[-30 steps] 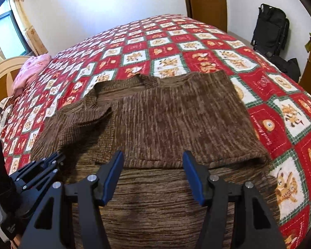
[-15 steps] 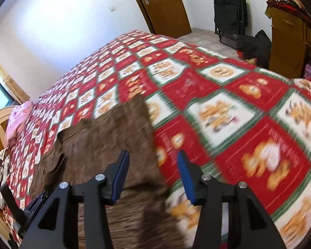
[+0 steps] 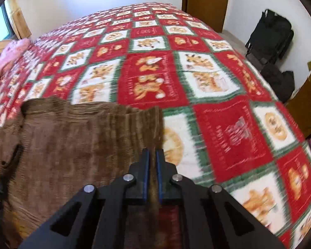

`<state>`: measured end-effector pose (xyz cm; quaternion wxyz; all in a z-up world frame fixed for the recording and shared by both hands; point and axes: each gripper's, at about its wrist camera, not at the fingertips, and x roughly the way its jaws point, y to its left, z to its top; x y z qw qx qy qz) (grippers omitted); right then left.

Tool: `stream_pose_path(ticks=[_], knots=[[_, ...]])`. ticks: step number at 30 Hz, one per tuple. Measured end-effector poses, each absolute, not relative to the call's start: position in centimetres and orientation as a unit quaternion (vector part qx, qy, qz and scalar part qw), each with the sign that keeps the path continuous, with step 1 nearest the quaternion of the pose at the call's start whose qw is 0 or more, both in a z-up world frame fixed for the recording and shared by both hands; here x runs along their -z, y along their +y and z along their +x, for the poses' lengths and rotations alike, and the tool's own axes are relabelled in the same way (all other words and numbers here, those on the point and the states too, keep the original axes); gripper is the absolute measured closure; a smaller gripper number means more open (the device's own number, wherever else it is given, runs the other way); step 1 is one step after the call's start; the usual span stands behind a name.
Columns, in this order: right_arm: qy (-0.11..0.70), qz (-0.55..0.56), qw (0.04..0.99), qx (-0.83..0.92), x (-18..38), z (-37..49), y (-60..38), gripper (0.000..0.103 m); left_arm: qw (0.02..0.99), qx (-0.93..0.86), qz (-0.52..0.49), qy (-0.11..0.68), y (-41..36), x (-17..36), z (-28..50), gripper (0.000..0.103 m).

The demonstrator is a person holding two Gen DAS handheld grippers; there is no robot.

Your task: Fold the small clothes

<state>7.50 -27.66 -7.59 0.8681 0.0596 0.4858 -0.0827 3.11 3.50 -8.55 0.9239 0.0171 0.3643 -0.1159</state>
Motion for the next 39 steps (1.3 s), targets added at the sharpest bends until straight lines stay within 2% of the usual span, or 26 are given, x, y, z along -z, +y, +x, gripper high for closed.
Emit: stream_pose_path(ticks=[3,5,9,13,15,19,21,22,23,25,27,28,29,33,37,39], knots=[[0.475,0.058,0.865,0.154,7.2,6.9,-30.6,0.1,0.924,0.114,0.018,0.365,3.4,8.6,3.2,0.091],[0.458,0.077,0.871,0.162,6.5,5.7,-31.9,0.092,0.924,0.113,0.021,0.365,3.3,8.6,3.2,0.091],[0.438,0.068,0.894,0.06,4.2,1.0,-28.0,0.09,0.923,0.115,0.017,0.366,3.3,8.6,3.3,0.091],[0.471,0.05,0.881,-0.012,5.3,-2.6,-23.7,0.09,0.922,0.119,0.007,0.368,3.6,8.6,3.3,0.091],[0.502,0.022,0.864,0.004,7.4,-3.0,-23.1,0.096,0.921,0.123,-0.001,0.37,3.9,8.5,3.4,0.091],[0.495,0.026,0.868,0.019,7.4,-4.0,-24.3,0.102,0.918,0.134,-0.023,0.374,4.7,8.5,3.5,0.091],[0.486,0.008,0.873,0.04,5.6,-3.9,-23.0,0.085,0.918,0.135,-0.028,0.373,4.7,8.6,3.5,0.09],[0.476,-0.003,0.879,0.035,4.7,-3.4,-22.0,0.068,0.918,0.133,-0.029,0.372,4.6,8.6,3.5,0.09],[0.458,-0.004,0.889,0.008,3.6,-3.0,-20.8,0.04,0.919,0.132,-0.027,0.371,4.5,8.6,3.5,0.09],[0.427,0.025,0.902,-0.066,1.6,-2.1,-18.1,0.012,0.92,0.131,-0.022,0.369,4.3,8.5,3.4,0.09],[0.423,0.044,0.897,-0.124,1.0,0.3,-15.2,0.022,0.919,0.132,-0.023,0.37,4.4,8.5,3.3,0.09],[0.429,0.048,0.89,-0.146,1.1,2.0,-13.7,0.035,0.919,0.135,-0.029,0.37,4.5,8.5,3.3,0.09],[0.432,0.048,0.887,-0.155,1.4,3.2,-12.9,0.044,0.918,0.137,-0.034,0.371,4.6,8.5,3.3,0.09],[0.476,0.095,0.863,-0.14,5.3,8.9,-11.2,0.045,0.915,0.146,-0.051,0.372,5.2,8.6,3.4,0.09],[0.485,0.101,0.856,-0.145,7.0,10.3,-9.8,0.046,0.917,0.142,-0.041,0.37,4.8,8.5,3.2,0.09],[0.496,0.094,0.851,-0.144,7.5,10.3,-9.1,0.058,0.917,0.14,-0.038,0.371,4.7,8.5,3.4,0.089]])
